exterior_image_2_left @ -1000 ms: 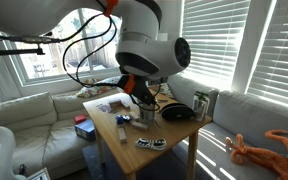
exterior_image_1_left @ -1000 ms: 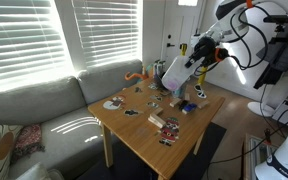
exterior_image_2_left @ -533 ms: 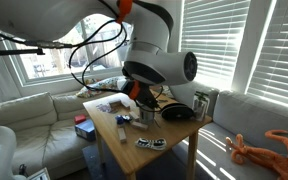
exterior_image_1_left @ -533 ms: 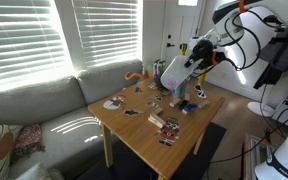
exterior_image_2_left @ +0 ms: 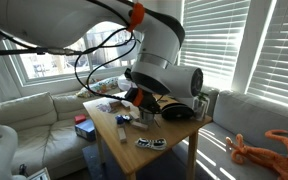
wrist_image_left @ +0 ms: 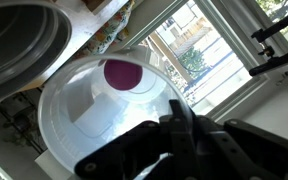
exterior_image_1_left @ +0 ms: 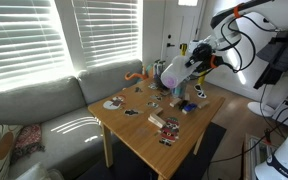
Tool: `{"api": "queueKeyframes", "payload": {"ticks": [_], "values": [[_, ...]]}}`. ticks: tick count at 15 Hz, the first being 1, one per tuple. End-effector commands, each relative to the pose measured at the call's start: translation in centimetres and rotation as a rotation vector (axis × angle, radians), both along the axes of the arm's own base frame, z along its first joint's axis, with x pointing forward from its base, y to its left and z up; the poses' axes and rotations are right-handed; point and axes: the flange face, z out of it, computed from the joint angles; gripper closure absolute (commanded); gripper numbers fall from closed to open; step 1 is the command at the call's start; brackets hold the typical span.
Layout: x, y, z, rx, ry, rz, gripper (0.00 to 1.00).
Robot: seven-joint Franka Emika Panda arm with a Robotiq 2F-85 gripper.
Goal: Pour the contents in the plastic cup into the silver cup
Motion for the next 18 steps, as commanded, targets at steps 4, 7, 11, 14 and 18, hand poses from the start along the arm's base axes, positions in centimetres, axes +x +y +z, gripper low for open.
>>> {"api": "queueKeyframes", "payload": {"ticks": [4, 7, 11, 14, 18], "values": [[0.6, -0.8, -0.6, 0.091, -0.080, 0.016, 0.99], [0.5, -0.9, -1.3, 0.114, -0.094, 0.023, 0.99], [0.4, -1.3, -2.3, 0.143, -0.111, 0.024, 0.99], [0.3, -1.7, -3.0, 0.176, -0.125, 0.019, 0.99], [0.1, -1.9, -3.7, 0.211, -0.140, 0.031, 0.99]]}}
